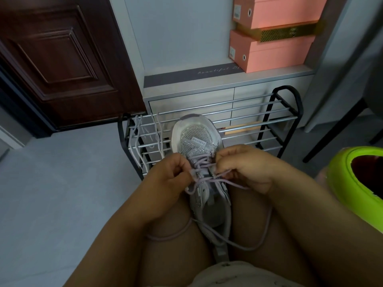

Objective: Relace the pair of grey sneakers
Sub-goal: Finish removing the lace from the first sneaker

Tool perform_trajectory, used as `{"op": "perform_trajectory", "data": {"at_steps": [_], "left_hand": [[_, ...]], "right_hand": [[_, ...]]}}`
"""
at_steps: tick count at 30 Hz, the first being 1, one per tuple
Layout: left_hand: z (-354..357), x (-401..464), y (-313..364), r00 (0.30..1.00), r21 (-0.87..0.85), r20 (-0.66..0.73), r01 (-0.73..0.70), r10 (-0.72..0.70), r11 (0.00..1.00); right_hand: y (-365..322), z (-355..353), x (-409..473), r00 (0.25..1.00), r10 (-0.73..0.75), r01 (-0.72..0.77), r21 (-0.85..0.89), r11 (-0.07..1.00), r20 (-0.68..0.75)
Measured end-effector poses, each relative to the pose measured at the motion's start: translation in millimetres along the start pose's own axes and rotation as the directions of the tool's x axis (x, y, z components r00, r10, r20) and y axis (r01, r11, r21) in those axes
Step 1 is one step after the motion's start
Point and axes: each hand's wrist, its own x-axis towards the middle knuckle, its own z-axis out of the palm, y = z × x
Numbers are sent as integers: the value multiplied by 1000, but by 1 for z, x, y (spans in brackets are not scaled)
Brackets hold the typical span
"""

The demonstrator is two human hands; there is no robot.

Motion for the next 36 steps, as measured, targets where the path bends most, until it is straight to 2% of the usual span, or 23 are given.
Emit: {"op": "perform_trajectory", "data": {"at_steps": [4,7,12,14,16,18,21,23,25,27,29,31,33,36], "left_hand": [[-1,-2,2,1000,-249,11,6,-3,969],[0,-3,2,1000,-319,-9,13,-17,948],[1,-4,6,997,-191,-73,-15,1,981],[-3,-3,10,999,-135,-53,-18,11,991],[-5,-3,14,998,-59,-61,11,-15,998],[-11,-5,18,988,45,-144,67,-60,997],[-33,-10,23,927,107,-364,135,-87,985],[-55,-14,25,829,53,-551,153,-99,987],[-67,-17,24,780,40,-619,147,-91,988],[-64,-18,20,829,138,-557,143,-42,980],[-54,-15,15,911,308,-413,121,18,944],[-42,-10,10,974,448,-215,33,71,893],[-31,-5,2,997,500,-45,-38,70,865],[-16,-2,-10,998,512,-61,1,35,859]], "right_hand": [[-2,-8,-1,999,-38,34,203,979,18],[-3,-14,-3,995,-103,99,295,950,-3],[2,-6,-3,988,-149,157,387,909,-50],[2,-3,-2,985,-165,171,417,892,-52],[1,-6,-3,986,-166,162,471,867,-33],[0,-16,-6,983,-176,178,488,855,-51],[1,-39,-10,958,-210,272,395,877,-193],[3,-54,-12,931,-228,321,337,885,-286],[5,-61,-12,912,-256,339,237,910,-321],[5,-58,-13,897,-309,332,20,943,-318],[2,-48,-12,891,-372,330,-192,924,-261],[1,-38,-12,905,-399,325,-369,871,-145],[2,-31,-11,913,-404,302,-561,771,-63],[10,-24,-7,924,-380,267,-667,696,-27]]}}
